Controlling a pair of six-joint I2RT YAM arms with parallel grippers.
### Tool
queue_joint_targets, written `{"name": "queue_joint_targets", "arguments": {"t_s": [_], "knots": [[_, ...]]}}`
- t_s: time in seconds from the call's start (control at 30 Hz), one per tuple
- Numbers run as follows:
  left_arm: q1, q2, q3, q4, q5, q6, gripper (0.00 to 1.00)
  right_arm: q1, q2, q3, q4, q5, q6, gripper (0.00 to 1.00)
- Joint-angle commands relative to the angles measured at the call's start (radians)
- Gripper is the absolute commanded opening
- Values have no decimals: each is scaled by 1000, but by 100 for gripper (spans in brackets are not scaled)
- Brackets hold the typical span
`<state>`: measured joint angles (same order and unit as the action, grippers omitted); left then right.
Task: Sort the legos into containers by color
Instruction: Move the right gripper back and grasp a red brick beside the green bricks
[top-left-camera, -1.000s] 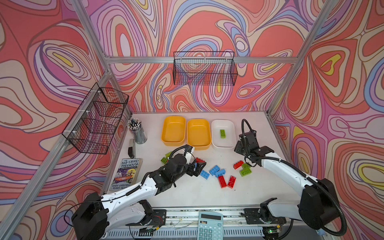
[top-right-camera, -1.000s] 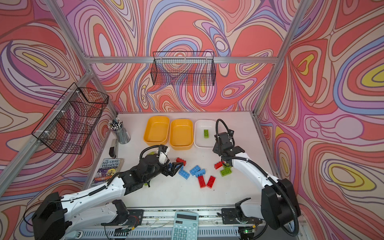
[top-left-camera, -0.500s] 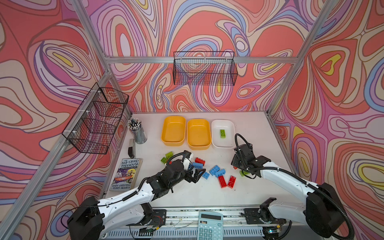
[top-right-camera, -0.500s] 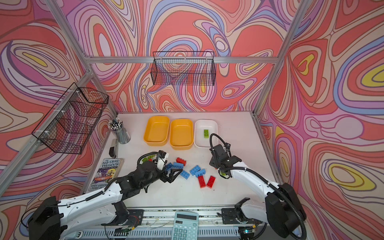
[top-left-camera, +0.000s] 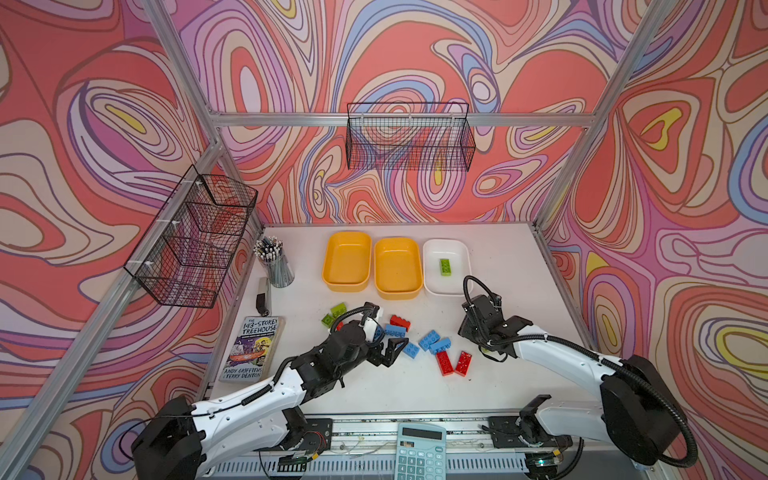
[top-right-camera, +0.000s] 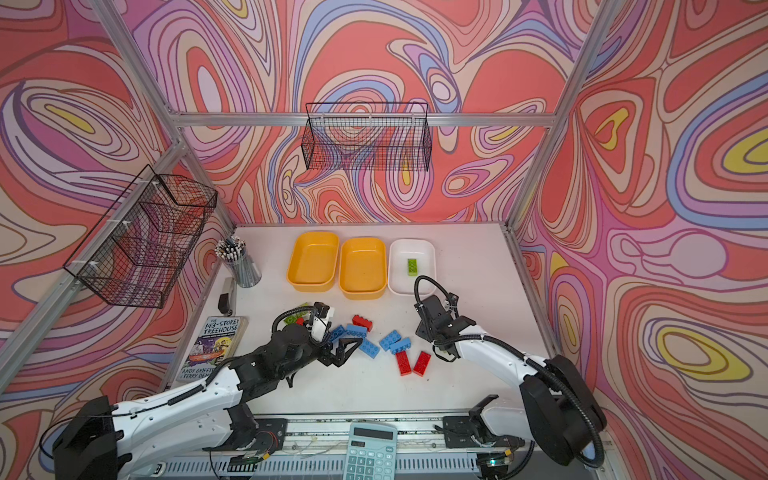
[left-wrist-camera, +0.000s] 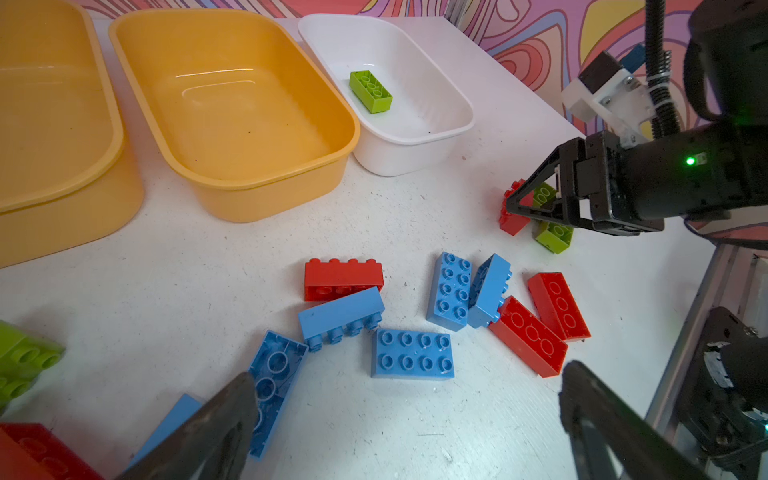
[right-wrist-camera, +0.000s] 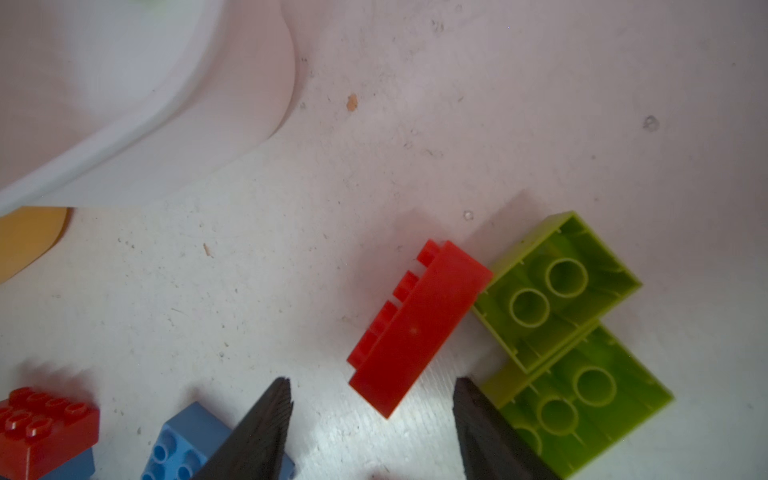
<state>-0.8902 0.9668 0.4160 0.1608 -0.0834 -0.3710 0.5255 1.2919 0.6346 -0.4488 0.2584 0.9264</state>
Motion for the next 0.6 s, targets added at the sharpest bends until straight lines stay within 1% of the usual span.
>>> {"name": "queue_joint_targets", "arguments": {"t_s": [0.0,0.3,0.57], "knots": [[-4,9,-5,-1,-16,-2,100,4,34,-9,52,-3,31,66],[-6,-4,-7,-21,-39,7,100,-2,120,36,70,44,16,66],[-4,19,0,-21,-47,14,100,-50,160,42,103,48,-11,64]]}}
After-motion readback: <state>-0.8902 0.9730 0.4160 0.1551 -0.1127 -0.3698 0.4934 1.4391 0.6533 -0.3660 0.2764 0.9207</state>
